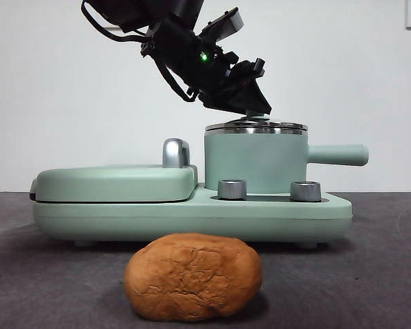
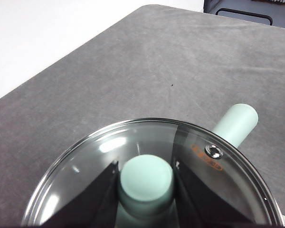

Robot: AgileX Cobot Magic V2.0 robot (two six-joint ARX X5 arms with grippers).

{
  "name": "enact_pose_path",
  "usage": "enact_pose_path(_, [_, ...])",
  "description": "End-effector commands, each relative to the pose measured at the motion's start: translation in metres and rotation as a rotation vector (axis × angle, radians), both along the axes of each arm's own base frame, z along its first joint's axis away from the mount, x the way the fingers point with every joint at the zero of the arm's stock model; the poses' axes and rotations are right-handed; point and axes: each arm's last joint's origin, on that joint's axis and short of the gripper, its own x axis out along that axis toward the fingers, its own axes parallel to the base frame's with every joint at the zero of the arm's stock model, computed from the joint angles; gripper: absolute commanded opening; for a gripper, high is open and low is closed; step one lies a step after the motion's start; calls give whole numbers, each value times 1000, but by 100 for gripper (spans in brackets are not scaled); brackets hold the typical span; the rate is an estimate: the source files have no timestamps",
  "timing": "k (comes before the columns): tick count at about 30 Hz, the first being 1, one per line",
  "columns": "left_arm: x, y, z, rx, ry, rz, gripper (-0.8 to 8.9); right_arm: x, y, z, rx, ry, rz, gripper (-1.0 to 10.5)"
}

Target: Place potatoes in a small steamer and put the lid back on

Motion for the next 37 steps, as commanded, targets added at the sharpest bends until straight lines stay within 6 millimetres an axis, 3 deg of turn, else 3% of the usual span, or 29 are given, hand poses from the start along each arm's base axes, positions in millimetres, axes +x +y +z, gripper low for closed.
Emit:
enact_pose_path(1, [5,-4,-2,-4,-6,9,14,0,1,6,15,-16,-1,248])
enact_pose_path(9, [-1,0,17,-28,-41,8,15,0,1,6,15,-17,-1,248])
enact_pose_path(19, [-24,17,71,-88,-118,12,15,0,1,6,15,-17,-1,248])
enact_pose_path(28, [-51,52,109,-99,-5,80,16,0,1,6,17,-16,5,248])
enact_pose_path(37, [-72,85,123,-57,96,150,17,-3,13,5,2,-18,111,257])
